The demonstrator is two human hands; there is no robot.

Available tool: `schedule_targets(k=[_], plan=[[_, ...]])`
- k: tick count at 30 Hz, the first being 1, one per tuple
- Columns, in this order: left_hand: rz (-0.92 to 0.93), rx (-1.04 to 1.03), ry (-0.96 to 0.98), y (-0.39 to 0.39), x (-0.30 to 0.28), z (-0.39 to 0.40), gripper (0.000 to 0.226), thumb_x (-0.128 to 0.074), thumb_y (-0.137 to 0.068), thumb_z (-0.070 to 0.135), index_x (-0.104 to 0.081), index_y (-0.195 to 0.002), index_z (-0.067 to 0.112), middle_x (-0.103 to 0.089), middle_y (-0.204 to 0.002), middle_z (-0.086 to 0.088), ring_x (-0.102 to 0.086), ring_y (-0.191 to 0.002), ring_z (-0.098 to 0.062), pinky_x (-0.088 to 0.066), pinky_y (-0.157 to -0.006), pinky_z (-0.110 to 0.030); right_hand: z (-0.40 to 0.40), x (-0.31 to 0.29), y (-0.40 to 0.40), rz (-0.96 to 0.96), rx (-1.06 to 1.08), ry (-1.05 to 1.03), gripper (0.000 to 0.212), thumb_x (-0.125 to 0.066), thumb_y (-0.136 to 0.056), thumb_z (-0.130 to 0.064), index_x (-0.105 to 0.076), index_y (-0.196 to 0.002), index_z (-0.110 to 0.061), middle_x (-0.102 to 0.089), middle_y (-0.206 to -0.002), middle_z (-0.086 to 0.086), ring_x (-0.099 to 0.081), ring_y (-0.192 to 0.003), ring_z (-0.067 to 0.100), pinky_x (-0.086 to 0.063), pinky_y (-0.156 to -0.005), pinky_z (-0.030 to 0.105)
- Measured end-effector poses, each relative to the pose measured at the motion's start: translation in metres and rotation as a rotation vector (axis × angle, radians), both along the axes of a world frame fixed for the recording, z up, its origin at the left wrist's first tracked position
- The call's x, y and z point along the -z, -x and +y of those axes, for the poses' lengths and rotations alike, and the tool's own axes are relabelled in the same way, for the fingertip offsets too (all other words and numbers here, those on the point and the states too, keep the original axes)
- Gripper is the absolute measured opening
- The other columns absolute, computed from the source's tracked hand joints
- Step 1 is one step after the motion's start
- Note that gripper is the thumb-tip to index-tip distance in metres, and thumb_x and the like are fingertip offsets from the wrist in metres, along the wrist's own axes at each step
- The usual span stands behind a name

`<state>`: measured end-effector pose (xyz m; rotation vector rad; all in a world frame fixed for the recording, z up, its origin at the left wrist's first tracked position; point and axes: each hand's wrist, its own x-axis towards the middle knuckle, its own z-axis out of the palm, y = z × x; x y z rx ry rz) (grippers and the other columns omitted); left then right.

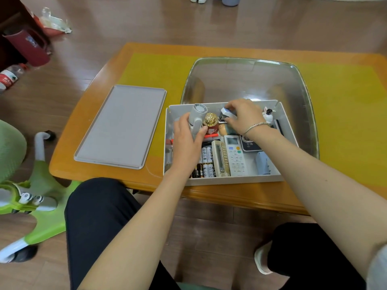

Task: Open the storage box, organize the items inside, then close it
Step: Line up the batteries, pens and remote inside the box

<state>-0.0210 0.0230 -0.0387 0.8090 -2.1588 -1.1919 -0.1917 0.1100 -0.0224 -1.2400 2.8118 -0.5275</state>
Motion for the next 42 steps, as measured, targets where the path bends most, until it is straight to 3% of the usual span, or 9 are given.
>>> schedule_targets(k=[5,10,18,25,28,32,36,39,42], plan=[[-0.001,0.009,-0.005,0.0,0.0,0.0,0.047,-0.058,-0.094,0.033,-0.039,-0.134,0.018,-0.044,-0.127,-0.003,-0.046,-0.118,-0.015,-0.047,-0.098,-0.04,-0.002,-0.003,0.001,0.075,-0.009,-0.028,0.019,-0.056,-0.09,-0.023,-0.062,-0.107,-0.017,-0.061,-0.11,0.006,-0.051,-0.106,0.028,-0.036,-0.09,0.039],[-0.006,0.014,-0.009,-0.001,-0.001,0.001,0.048,-0.058,-0.094,0.032,-0.038,-0.134,0.017,-0.043,-0.129,-0.005,-0.046,-0.118,-0.015,-0.046,-0.098,-0.038,0.0,-0.002,-0.003,0.092,-0.006,-0.037,0.013,-0.053,-0.087,-0.017,-0.058,-0.1,-0.017,-0.065,-0.096,0.004,-0.052,-0.096,0.028,-0.033,-0.084,0.037],[-0.007,0.024,-0.026,0.0,0.0,-0.001,0.048,-0.057,-0.094,0.033,-0.038,-0.134,0.016,-0.044,-0.129,-0.004,-0.046,-0.118,-0.016,-0.046,-0.097,-0.035,0.01,-0.005,-0.002,0.023,-0.046,0.086,0.019,-0.058,-0.089,-0.018,-0.057,-0.107,-0.013,-0.06,-0.104,0.005,-0.052,-0.098,0.025,-0.036,-0.087,0.037],[0.023,0.106,-0.083,0.005,0.0,0.0,0.04,-0.056,-0.095,0.034,-0.038,-0.127,0.019,-0.053,-0.11,0.005,-0.053,-0.1,-0.009,-0.047,-0.078,-0.02,0.053,-0.03,-0.011,-0.149,0.039,0.32,0.028,-0.07,-0.082,-0.022,-0.056,-0.105,-0.017,-0.057,-0.079,-0.001,-0.051,-0.065,0.007,-0.039,-0.061,0.016],[0.002,0.207,-0.104,0.011,-0.001,0.002,0.034,-0.053,-0.096,0.037,-0.037,-0.12,0.021,-0.055,-0.105,0.009,-0.057,-0.094,-0.004,-0.05,-0.074,-0.02,0.073,-0.035,-0.016,-0.166,0.062,0.164,0.02,-0.07,-0.082,-0.028,-0.063,-0.1,-0.02,-0.058,-0.073,-0.001,-0.052,-0.063,0.007,-0.039,-0.059,0.016],[-0.028,0.259,-0.09,0.02,-0.003,0.002,0.029,-0.052,-0.096,0.041,-0.035,-0.116,0.026,-0.052,-0.097,0.022,-0.055,-0.089,0.01,-0.043,-0.065,-0.01,0.092,-0.032,-0.019,-0.218,0.091,-0.018,0.016,-0.073,-0.078,-0.035,-0.062,-0.086,-0.026,-0.054,-0.065,-0.008,-0.05,-0.059,0.004,-0.036,-0.053,0.019],[-0.004,0.238,-0.117,0.022,-0.002,0.001,0.029,-0.053,-0.096,0.041,-0.035,-0.115,0.028,-0.053,-0.098,0.02,-0.052,-0.087,0.02,-0.044,-0.06,-0.004,0.097,-0.028,-0.02,-0.212,0.116,-0.136,0.02,-0.073,-0.076,-0.043,-0.061,-0.08,-0.028,-0.056,-0.068,-0.009,-0.053,-0.063,0.006,-0.038,-0.056,0.023],[0.0,0.228,-0.105,0.02,-0.001,0.001,0.029,-0.053,-0.096,0.04,-0.035,-0.114,0.027,-0.052,-0.097,0.02,-0.055,-0.087,0.012,-0.044,-0.062,-0.006,0.093,-0.024,-0.022,-0.192,0.104,-0.238,0.022,-0.072,-0.075,-0.045,-0.06,-0.076,-0.027,-0.058,-0.071,-0.007,-0.056,-0.068,0.012,-0.045,-0.061,0.026],[0.037,0.193,-0.119,0.016,-0.002,0.002,0.031,-0.052,-0.095,0.042,-0.036,-0.116,0.026,-0.051,-0.097,0.019,-0.055,-0.088,0.008,-0.045,-0.066,-0.008,0.086,-0.02,-0.027,-0.138,0.056,-0.365,0.023,-0.07,-0.076,-0.048,-0.061,-0.073,-0.026,-0.057,-0.07,-0.008,-0.052,-0.066,0.01,-0.04,-0.057,0.024]])
